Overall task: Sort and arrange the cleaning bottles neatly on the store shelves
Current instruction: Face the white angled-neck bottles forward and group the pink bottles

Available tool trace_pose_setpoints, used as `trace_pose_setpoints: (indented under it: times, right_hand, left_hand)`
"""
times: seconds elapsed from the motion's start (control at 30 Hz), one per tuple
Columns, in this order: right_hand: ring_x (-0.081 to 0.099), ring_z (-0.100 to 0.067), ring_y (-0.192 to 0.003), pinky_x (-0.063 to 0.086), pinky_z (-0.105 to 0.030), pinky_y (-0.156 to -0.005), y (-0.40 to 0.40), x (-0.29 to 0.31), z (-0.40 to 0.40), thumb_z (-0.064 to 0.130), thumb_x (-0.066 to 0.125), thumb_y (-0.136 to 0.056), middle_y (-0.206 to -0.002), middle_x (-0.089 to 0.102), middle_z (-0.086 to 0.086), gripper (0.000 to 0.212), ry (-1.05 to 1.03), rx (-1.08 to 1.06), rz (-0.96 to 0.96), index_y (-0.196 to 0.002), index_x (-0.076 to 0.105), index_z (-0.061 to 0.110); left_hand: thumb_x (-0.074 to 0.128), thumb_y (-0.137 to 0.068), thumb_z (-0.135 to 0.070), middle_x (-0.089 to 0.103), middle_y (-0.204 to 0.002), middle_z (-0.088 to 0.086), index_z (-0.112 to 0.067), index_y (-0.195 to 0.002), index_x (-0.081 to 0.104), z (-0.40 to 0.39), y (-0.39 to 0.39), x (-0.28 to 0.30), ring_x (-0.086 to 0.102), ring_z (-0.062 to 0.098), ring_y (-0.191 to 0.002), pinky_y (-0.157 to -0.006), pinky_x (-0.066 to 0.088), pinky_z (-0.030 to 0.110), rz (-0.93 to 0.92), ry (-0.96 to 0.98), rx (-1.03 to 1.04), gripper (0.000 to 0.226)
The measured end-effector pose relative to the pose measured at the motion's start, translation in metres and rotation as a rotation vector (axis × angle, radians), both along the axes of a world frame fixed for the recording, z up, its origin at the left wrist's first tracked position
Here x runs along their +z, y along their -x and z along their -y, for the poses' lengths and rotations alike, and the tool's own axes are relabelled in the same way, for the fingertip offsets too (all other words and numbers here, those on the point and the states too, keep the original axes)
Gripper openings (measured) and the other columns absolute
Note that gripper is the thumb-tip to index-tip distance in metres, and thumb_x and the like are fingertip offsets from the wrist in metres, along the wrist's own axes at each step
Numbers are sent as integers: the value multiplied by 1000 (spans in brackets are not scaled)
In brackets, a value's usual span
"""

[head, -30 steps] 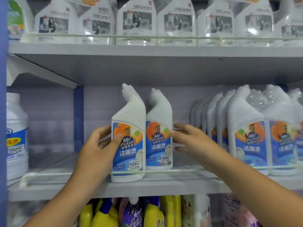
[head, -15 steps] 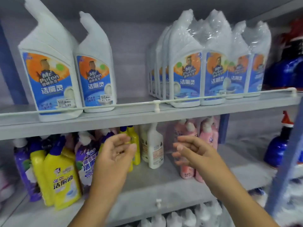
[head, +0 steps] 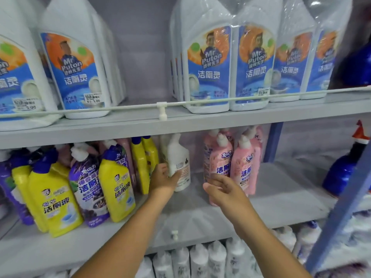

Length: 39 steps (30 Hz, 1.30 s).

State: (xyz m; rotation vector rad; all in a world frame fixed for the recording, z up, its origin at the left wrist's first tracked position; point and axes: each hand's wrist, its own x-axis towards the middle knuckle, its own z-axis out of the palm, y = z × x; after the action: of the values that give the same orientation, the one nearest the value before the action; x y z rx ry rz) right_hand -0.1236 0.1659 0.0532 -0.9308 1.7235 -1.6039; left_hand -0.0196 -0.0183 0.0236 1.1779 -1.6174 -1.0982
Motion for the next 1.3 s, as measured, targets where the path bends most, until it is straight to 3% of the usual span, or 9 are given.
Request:
trace_pose_setpoints:
  times: [0.13, 0.23, 0.33, 0.5, 0.6, 0.7, 0.93, 1.1, 1.3]
  right_hand:
    - [61, -3, -117, 51, -22, -91, 2, -2, 34, 33, 72, -91, -127, 66, 12, 43, -21, -4, -60, -131, 60, 25]
    - [63, 3, -93, 43, -10, -60, 3, -3, 64, 30, 69, -93, -117, 69, 12, 31, -51, -35, -103, -122, 61, 30]
    - [58, 11, -69, 39, -2, -49, 2, -5, 94, 25, 69, -94, -102, 65, 10, 30, -36, -80, -84, -123, 61, 20]
    - [64, 2, -80, 46, -7, -70, 1, -1, 137, 15, 65, -95, -102, 64, 1, 33, -50, -112, -215, -127, 60, 6]
    - [62, -22, -113, 51, -35, -101, 1, -4, 177, 22, 73, -91, -126, 62, -7, 50, -101, -92, -261, -135, 54, 7]
    - [60, -24, -112, 54, -41, -97, 1, -10, 220, 30, 78, -87, -124, 60, -5, 59, -166, -82, -301, -134, 50, 8]
    - [66, -26, -104, 54, -34, -83, 6, -23, 255, 44, 79, -81, -107, 65, 0, 52, -212, -128, -429, -118, 57, 16]
    - [66, -25, -95, 51, -33, -75, -4, -32, 207, 35, 81, -83, -104, 67, -2, 47, -169, -91, -485, -114, 57, 10]
    - [71, -9, -93, 59, -30, -80, -20, -46, 123, 31, 83, -81, -103, 73, 9, 40, -135, -21, -411, -115, 62, 27]
  left_hand:
    - [82, -82, -34, 71, -104, 2, -16, -113, 60, 35, 22, -7, 69, 25, -97, -76, 48, 30, 87, 99, -14, 42]
    - [82, -82, -37, 73, -106, 7, -13, -115, 60, 50, 27, -12, 69, 29, -96, -77, 52, 34, 95, 126, -15, 46]
    - [80, -82, -36, 75, -110, 3, -19, -116, 62, 54, 13, -18, 70, 25, -99, -83, 56, 37, 25, 135, -17, 42]
    - [79, -86, -33, 70, -100, -3, -22, -99, 55, 21, -55, -25, 66, 21, -89, -70, 48, 31, 13, 86, 54, 29]
    - [78, -88, -31, 72, -105, -2, -22, -116, 58, 5, -89, -32, 68, 22, -93, -75, 55, 36, 0, 107, 101, 36]
    - [76, -89, -33, 71, -113, -5, -30, -132, 53, -2, -110, -36, 68, 22, -98, -82, 59, 42, -17, 95, 109, 48]
    - [76, -89, -32, 73, -103, -20, -46, -121, 55, -1, -132, -41, 71, 4, -93, -78, 57, 29, -93, 27, 67, 41]
    - [76, -89, -34, 73, -104, -23, -39, -126, 58, 0, -142, -43, 70, 0, -95, -74, 55, 22, -88, 30, 53, 41]
    - [78, -87, -33, 73, -95, -27, -38, -119, 62, 2, -145, -42, 70, -10, -85, -67, 54, 13, -87, -9, 34, 36]
